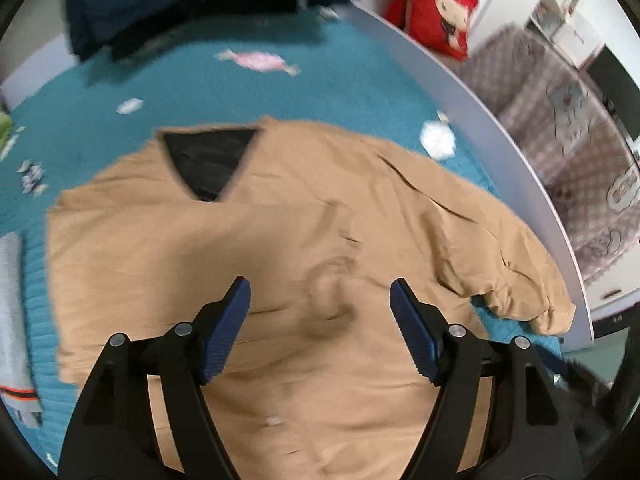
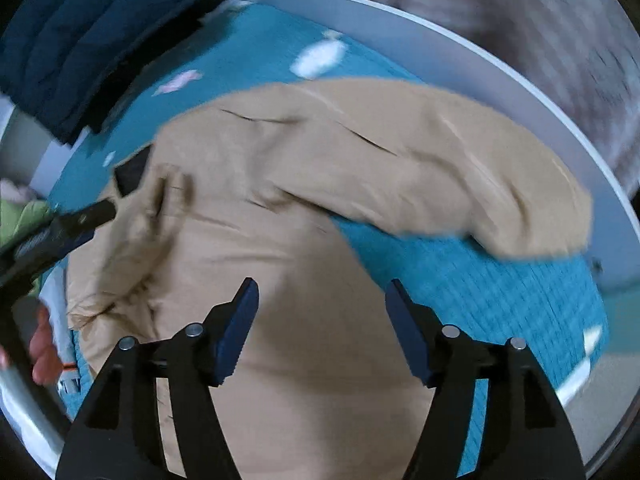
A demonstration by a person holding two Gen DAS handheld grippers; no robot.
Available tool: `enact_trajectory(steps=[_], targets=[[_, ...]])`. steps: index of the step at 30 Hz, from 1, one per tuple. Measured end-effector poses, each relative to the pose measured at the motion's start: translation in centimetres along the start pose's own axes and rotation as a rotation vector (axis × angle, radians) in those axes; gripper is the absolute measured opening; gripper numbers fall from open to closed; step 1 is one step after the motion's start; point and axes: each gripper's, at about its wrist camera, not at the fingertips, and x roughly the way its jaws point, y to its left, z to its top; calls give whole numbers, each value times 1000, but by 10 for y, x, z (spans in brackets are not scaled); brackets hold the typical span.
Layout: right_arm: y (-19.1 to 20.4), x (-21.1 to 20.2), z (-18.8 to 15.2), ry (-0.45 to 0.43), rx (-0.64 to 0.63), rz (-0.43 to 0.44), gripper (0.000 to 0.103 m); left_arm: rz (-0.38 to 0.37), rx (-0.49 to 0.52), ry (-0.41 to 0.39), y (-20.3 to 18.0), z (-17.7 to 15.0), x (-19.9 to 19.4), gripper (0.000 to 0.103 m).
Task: Fold large clothes
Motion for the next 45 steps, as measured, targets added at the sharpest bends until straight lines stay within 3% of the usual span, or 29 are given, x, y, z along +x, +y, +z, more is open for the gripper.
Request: enact_trajectory(steps=[4,6,10,11,12,16,17,18,19,21,24,26,28,30,32,33,34,39,42,45], targets=[[56,16,20,-2,-117,39,71,36,-99,-25,61,-12,-35,73],[82,29,26,13,-165,68,71,88,-150,-24,92,-24,-43,73],[116,57,33,40,-201,89,71,152,-295,40,156,-51,-37,72],[122,65,37,46,-203,94,71,166,-333,59,170,-59,-33,69],[128,73,40,55,-205,95,71,188,-367,84,185,-68,-25,57],[146,116,50,121,-178,47,69,197,-416,171,216,-97,13,50],[148,122,50,134,-184,58,48,199,-435,186,221,-104,19,50],[152,130,49,164,-196,75,14,170,-466,168,224,-111,19,50],[155,138,48,198,-187,61,11,163,-471,154,225,-113,16,50],[157,135,52,163,-198,45,9,156,-467,148,223,-113,11,50],[160,114,67,60,-202,37,9,121,-464,157,220,-111,6,50],[159,97,83,-5,-189,66,9,148,-464,163,219,-110,7,50],[159,99,90,0,-184,42,9,160,-461,175,223,-111,15,49],[160,123,86,18,-238,-82,9,192,-459,180,223,-113,21,46],[152,155,76,114,-257,-141,9,210,-426,175,219,-113,21,46],[142,163,70,152,-227,-123,9,217,-418,177,218,-112,20,45],[139,158,68,121,-220,-109,12,220,-413,180,217,-112,18,45],[134,115,65,19,-234,-86,41,271,-335,165,208,-105,-9,44],[132,84,64,-81,-238,-45,42,304,-285,109,196,-96,-35,44],[133,63,63,-146,-253,23,42,275,-303,32,195,-85,-59,44]])
